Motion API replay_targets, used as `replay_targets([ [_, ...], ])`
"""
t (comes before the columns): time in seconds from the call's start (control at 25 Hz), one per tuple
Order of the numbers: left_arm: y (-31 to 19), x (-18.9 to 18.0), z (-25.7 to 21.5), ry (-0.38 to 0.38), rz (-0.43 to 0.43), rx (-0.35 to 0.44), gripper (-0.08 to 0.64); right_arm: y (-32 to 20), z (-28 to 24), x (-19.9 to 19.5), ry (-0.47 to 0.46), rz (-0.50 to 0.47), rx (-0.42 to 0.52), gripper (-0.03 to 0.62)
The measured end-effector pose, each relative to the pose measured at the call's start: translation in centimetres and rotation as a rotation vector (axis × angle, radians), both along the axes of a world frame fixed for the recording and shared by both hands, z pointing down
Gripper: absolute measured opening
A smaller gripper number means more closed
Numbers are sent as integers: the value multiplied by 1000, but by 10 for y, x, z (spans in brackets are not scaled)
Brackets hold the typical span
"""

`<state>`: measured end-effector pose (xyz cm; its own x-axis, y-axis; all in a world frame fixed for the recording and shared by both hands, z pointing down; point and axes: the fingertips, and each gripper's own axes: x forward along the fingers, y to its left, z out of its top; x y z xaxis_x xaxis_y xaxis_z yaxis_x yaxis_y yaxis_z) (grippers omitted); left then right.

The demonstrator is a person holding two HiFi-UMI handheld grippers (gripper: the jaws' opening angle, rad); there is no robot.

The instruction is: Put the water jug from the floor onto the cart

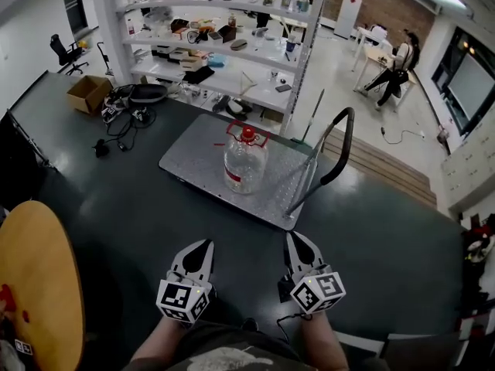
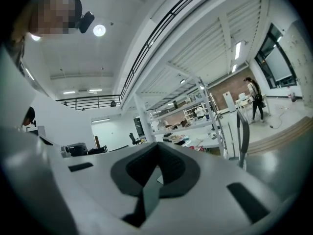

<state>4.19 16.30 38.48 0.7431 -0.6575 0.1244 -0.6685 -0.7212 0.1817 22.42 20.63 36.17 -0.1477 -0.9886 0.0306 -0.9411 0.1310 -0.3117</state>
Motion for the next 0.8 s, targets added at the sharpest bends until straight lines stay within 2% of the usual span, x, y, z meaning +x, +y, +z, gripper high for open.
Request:
replay_targets([
  [0.4, 76, 9, 4, -31, -32, 2, 2, 77, 9, 22, -5, -25, -6, -10],
  [0.8, 108, -1, -4, -50, -59, 43, 2, 121, 9, 40, -10, -5, 10, -11],
])
